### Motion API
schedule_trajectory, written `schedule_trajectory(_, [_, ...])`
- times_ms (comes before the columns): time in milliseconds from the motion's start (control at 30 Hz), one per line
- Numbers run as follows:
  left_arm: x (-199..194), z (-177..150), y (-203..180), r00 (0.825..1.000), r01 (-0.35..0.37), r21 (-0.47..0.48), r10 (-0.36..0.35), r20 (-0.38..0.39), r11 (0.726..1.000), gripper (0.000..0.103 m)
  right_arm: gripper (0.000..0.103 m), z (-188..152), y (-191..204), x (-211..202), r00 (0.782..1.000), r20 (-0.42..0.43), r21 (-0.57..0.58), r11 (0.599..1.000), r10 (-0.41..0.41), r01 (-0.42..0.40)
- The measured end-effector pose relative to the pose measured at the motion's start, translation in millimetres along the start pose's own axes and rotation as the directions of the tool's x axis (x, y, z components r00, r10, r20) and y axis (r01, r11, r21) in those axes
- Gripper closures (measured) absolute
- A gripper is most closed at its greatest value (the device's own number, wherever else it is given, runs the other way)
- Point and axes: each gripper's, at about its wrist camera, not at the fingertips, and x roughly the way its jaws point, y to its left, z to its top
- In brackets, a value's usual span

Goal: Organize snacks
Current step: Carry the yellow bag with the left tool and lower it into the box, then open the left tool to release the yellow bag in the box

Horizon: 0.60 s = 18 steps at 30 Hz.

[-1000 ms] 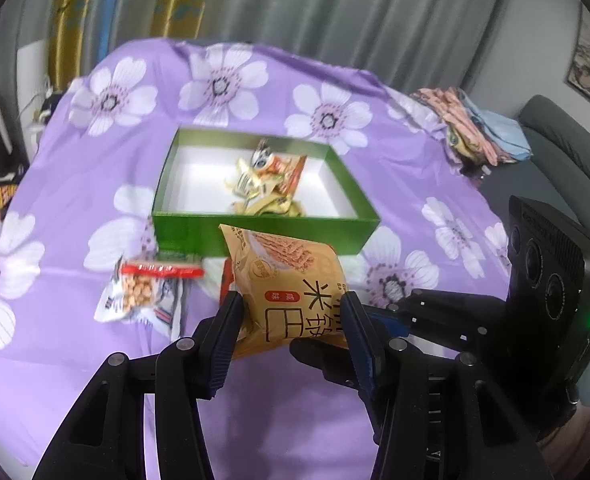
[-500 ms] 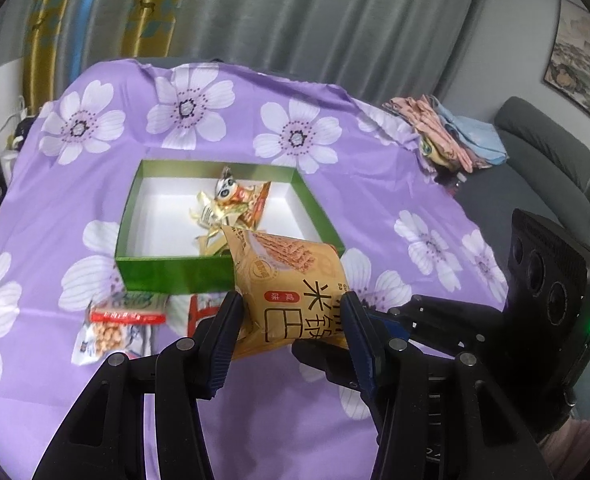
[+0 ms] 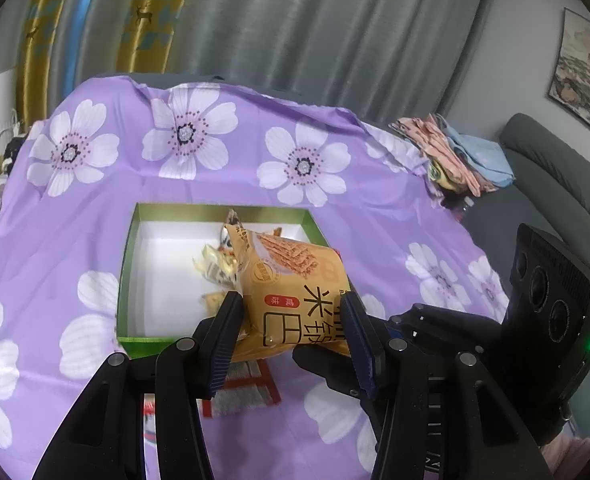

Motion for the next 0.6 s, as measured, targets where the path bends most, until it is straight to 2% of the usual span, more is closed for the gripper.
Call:
schedule_trajectory(400, [45.6,19.5,26.2,0.999,-0.016,-0.021,0.015,-0.038,1.000,0.052,0.072,10.8,-28.2,46.2,0.998,-0.054,0.011,1.000,-0.017,0.018])
schedule_trajectory(600, [74.4,21.4,41.0,0.996,-0.018,-0.059,0.012,-0.087,0.998,0.052,0.072,8.4,-37.4,70.2,0.994,-0.102,0.024,0.999,-0.024,0.027])
